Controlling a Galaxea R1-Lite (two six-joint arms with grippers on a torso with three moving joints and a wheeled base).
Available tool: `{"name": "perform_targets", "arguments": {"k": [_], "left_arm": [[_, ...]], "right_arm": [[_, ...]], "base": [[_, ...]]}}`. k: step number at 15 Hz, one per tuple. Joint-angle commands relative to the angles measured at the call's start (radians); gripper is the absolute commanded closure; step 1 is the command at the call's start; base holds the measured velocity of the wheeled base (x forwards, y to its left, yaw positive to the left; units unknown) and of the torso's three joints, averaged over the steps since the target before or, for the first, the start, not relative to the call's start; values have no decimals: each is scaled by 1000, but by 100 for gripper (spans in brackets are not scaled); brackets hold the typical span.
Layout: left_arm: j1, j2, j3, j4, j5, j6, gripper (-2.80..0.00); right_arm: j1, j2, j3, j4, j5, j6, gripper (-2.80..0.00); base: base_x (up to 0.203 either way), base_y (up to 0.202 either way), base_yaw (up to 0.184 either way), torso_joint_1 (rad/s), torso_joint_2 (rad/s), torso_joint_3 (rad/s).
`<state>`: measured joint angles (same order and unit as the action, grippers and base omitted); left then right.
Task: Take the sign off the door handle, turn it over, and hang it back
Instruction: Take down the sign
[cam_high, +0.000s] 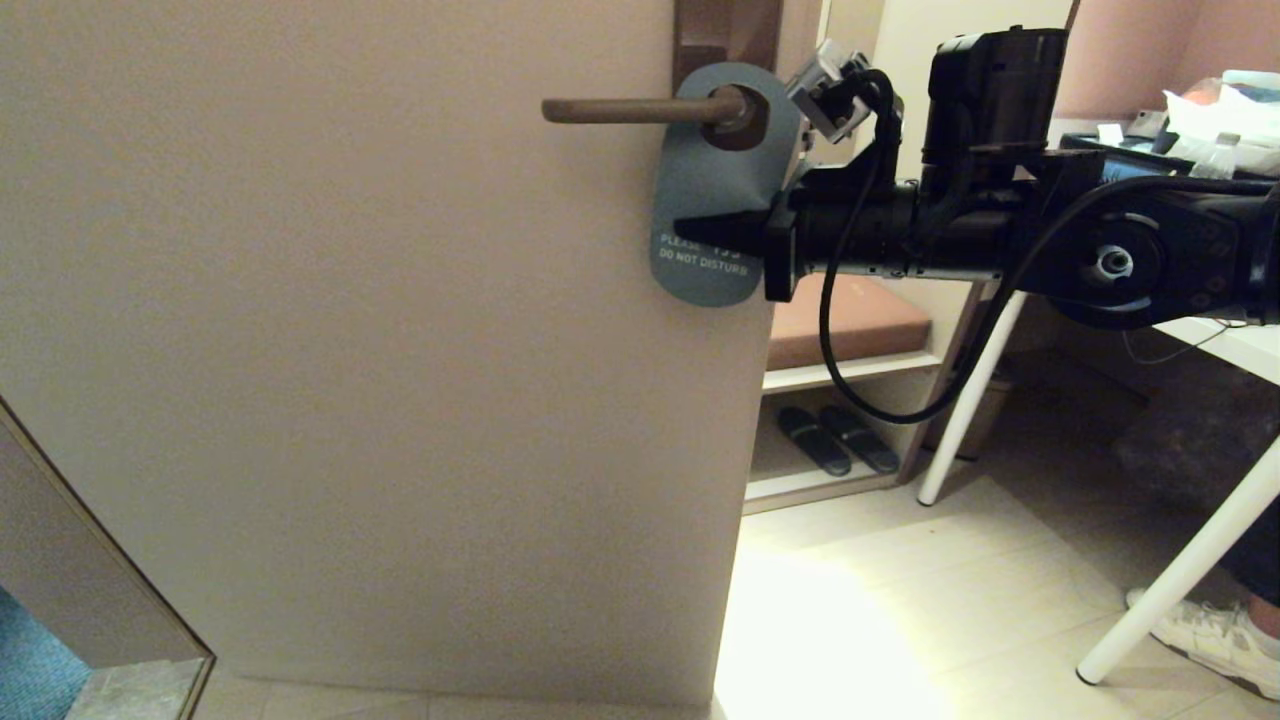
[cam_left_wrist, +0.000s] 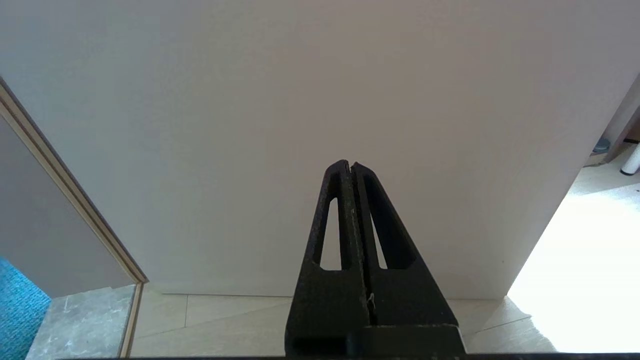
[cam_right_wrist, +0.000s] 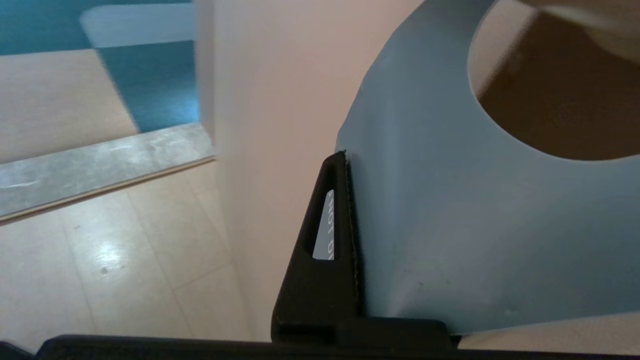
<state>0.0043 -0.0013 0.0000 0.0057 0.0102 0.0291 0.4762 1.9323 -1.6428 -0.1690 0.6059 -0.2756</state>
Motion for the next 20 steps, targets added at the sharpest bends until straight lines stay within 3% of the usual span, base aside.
{"name": "perform_targets", "arguments": {"k": [1,4,14,20], "left_arm": [[0,1,0,0,0,0,0],[0,1,0,0,0,2,0],[0,1,0,0,0,0,0],[0,1,0,0,0,2,0]], "right_arm": [[1,-11,3,13,-5,-4,0],[1,-21,4,66,-41,-7,0],[23,-21,1,91,-54,4,0],[65,-3,-4,97,-152,16,0]], "base": [[0,0,0,0,0,0],[0,0,0,0,0,0],[0,0,0,0,0,0],[0,0,0,0,0,0]]}}
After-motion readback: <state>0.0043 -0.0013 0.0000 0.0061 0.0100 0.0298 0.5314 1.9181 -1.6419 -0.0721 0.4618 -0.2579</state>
